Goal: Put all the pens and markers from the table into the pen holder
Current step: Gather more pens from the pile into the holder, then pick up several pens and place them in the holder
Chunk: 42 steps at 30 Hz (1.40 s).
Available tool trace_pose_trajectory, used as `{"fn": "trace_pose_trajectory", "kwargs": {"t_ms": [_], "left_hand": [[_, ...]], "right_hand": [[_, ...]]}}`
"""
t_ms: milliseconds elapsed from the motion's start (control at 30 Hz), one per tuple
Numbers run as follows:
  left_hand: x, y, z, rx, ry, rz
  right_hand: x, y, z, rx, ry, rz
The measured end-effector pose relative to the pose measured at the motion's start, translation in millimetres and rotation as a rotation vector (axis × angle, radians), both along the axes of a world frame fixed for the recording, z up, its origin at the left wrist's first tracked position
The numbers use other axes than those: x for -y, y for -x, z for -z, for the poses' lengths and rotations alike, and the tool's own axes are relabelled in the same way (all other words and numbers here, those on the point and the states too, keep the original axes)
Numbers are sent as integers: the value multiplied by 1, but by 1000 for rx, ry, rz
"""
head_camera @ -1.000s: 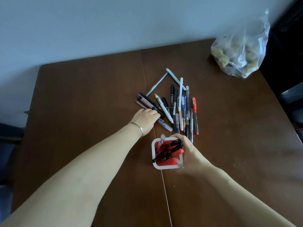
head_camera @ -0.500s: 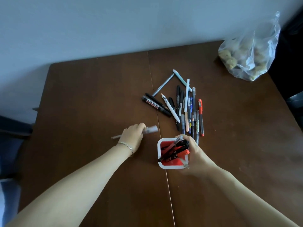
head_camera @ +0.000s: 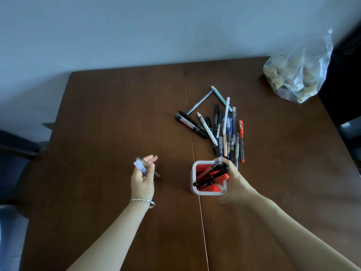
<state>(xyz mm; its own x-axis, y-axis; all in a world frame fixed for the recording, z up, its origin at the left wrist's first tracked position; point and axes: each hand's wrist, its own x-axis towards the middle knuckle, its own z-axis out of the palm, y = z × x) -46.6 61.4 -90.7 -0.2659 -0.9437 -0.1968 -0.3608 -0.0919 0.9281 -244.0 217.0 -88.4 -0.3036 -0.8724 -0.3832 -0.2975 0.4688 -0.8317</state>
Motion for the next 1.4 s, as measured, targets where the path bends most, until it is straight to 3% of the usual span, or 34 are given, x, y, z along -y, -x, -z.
{"fn": "trace_pose_trajectory", "kwargs": {"t_ms": [67, 200, 300, 367, 567, 667, 767, 833, 900, 1033, 1167, 1400], "left_hand": [[-1, -3, -5, 16, -23, 2], [-2, 6, -51, -148, 19, -39], [-16, 18, -92, -402, 69, 94], [-28, 31, -104, -443, 87, 203], [-50, 60, -71, -263, -99, 364], [-54, 57, -59, -142, -36, 448], [-50, 46, -57, -207, -32, 385], [-48, 38, -53, -189, 116, 362], [-48, 31, -45, -150, 383, 388], [-54, 29, -38, 0, 729, 579], [-61, 30, -32, 161, 800, 769], [-64, 20, -25, 379, 924, 830]], "right_hand": [[-1, -2, -1, 43, -9, 11], [-1, -3, -2, 81, -37, 26], [0, -4, -4, 73, -45, 32], [1, -3, -6, 84, -60, 47], [2, -4, -10, 3, -76, 44], [3, -4, -11, -15, -72, 28], [3, -4, -13, -29, -69, 9], [2, -3, -13, -34, -50, 10], [2, -3, -13, -25, -37, 9], [1, -4, -12, -28, 7, 27], [3, -4, -10, -63, 17, 12], [4, -4, -9, -96, 32, -8]]}}
